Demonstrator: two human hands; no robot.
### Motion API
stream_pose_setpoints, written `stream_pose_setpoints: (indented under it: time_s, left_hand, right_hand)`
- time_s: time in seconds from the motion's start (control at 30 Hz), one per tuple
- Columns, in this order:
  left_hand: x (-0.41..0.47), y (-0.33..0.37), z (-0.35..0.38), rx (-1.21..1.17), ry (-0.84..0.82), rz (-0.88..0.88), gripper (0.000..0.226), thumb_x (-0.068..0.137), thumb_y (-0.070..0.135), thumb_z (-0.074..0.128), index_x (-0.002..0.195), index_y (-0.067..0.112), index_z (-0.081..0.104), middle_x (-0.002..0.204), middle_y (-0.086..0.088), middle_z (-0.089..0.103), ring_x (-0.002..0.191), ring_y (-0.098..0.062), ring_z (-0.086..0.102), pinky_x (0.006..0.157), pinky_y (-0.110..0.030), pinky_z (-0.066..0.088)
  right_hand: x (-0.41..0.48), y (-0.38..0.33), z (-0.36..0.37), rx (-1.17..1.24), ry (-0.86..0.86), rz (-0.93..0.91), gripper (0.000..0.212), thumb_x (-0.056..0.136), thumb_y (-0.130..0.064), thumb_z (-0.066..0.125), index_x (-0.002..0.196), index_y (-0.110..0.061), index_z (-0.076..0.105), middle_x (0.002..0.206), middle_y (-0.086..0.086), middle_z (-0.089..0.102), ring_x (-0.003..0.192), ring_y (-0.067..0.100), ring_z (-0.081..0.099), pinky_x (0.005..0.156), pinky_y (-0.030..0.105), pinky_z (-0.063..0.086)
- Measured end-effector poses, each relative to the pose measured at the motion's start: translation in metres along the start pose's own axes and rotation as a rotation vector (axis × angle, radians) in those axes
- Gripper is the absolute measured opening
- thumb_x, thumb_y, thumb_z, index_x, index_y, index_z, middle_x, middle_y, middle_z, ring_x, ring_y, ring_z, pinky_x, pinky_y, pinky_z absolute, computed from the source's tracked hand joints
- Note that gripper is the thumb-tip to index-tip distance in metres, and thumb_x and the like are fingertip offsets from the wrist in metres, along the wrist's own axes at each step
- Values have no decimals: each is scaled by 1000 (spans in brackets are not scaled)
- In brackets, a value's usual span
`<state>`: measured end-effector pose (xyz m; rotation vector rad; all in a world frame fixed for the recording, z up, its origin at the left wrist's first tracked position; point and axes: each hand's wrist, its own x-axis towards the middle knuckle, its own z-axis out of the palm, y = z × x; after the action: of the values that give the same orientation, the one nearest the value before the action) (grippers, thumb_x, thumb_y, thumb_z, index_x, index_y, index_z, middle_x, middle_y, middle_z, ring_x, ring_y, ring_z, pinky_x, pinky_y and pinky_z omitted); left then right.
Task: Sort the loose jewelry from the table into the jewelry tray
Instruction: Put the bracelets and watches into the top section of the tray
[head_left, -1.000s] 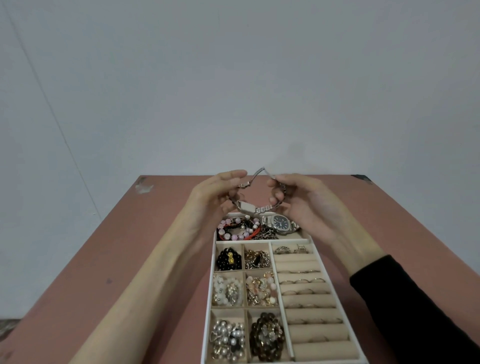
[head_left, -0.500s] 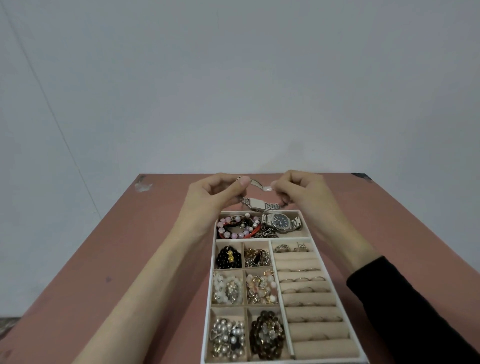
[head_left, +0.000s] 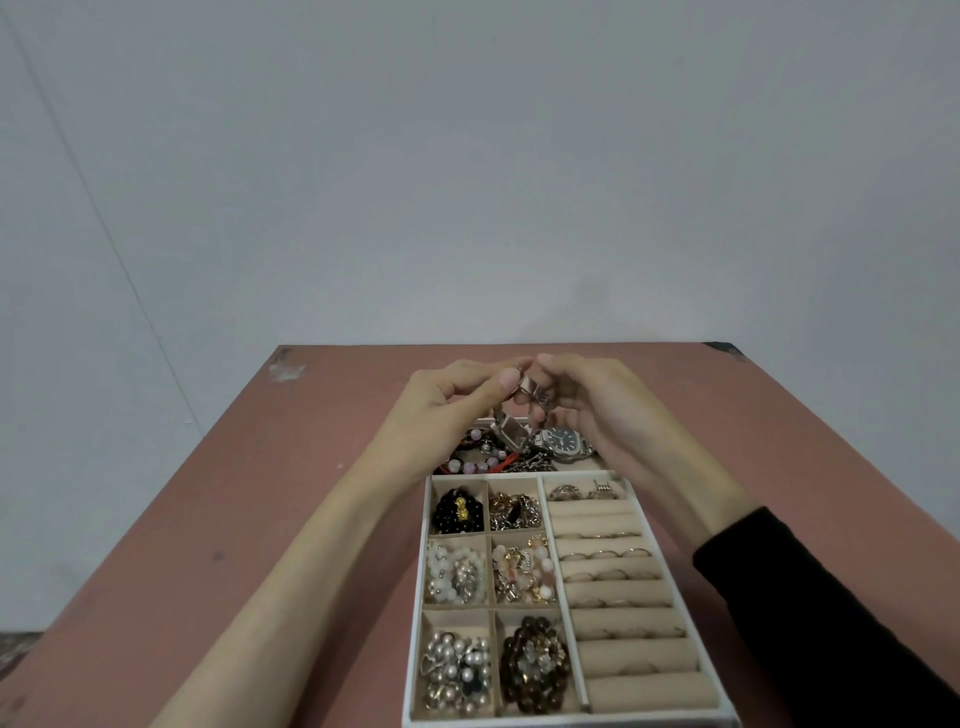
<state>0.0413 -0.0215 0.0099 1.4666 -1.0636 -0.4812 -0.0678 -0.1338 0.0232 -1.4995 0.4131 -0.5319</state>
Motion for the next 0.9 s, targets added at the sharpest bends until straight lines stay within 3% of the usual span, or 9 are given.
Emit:
stream_pose_setpoints:
  time_s: [0.17,0.3,0.47,0.6,0.7,0.83,0.9]
  left_hand:
    - [0,-1,1,7,-11,13,28,87,30,58,108,16,69,104,-1,71,102,-12,64,99,-30,46]
    - [3,-2,-4,-61,83,51,18,87,23,57,100,16,66,93,4,69,85,-4,62,79,-16,50]
    - [5,2,-8,-283,92,-55,11,84,13,57,73,9,59,63,8,62,61,-3,56,62,-16,45]
    - [2,-1,-4,-177,20,-95,17,72,30,63,60,18,64,68,5,58,74,-15,48,74,-30,37]
    - [2,-1,-2,-125,2,-148,12,71,28,66,69,18,71,78,-1,65,74,-10,56,76,-27,42]
    - [3,-2,-2,-41,-12,-176,19,67,31,64,74,17,75,84,0,71,82,-11,61,83,-33,44]
    - [2,-3,-2,-94,-4,-182,21,66,29,63,76,14,75,83,2,71,77,-6,59,78,-31,45]
  right_hand:
    - [1,0,-4,33,-34,-7,19,90,-12,53,80,-7,68,63,-1,66,57,11,56,54,20,46]
    - [3,0,-8,-17,-30,-27,21,88,-14,57,71,-7,66,55,-2,57,57,12,53,58,21,46]
    - [4,-4,-16,187,29,-48,25,87,-11,55,64,-6,62,55,3,48,54,15,48,56,22,44]
    - [4,-6,-18,126,106,-116,27,86,-8,55,61,-6,62,53,2,48,52,15,49,62,27,45]
    - [4,-5,-18,18,134,-168,31,86,-10,57,55,-12,60,52,1,50,54,17,50,66,30,45]
    - [3,-3,-18,166,44,-120,23,84,-19,59,63,-12,59,58,3,56,59,20,55,71,34,46]
    - [4,-2,-20,210,-1,-101,22,84,-18,58,62,-14,60,60,5,56,61,21,57,72,34,47]
